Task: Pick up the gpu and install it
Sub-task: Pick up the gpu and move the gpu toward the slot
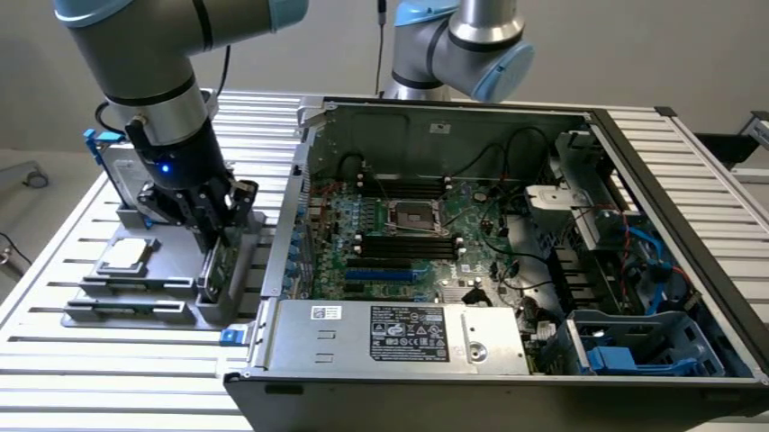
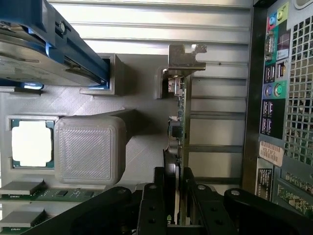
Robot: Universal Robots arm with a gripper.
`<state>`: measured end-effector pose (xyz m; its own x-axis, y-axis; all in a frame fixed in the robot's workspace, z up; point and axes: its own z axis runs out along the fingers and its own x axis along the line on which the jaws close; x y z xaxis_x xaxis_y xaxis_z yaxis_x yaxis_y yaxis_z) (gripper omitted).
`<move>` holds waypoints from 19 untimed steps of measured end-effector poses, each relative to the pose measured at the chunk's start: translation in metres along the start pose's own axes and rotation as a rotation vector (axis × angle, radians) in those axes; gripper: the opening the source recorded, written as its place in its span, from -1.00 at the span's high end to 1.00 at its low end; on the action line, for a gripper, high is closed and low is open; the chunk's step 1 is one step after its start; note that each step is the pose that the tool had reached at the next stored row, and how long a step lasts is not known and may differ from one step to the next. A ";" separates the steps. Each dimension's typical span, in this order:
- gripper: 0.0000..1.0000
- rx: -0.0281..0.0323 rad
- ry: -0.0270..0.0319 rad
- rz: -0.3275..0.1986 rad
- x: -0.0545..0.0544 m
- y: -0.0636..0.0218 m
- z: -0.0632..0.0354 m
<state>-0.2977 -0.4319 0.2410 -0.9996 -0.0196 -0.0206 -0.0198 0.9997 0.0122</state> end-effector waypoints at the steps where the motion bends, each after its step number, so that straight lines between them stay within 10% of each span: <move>1: 0.48 0.0000 0.0000 0.000 0.000 0.0000 0.0000; 6: 0.48 -0.0002 -0.0001 0.000 0.000 0.0001 -0.0029; 19: 0.48 -0.0001 0.0002 0.000 -0.001 0.0009 -0.0610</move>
<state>-0.2978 -0.4318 0.3021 -0.9996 -0.0196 -0.0205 -0.0198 0.9997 0.0122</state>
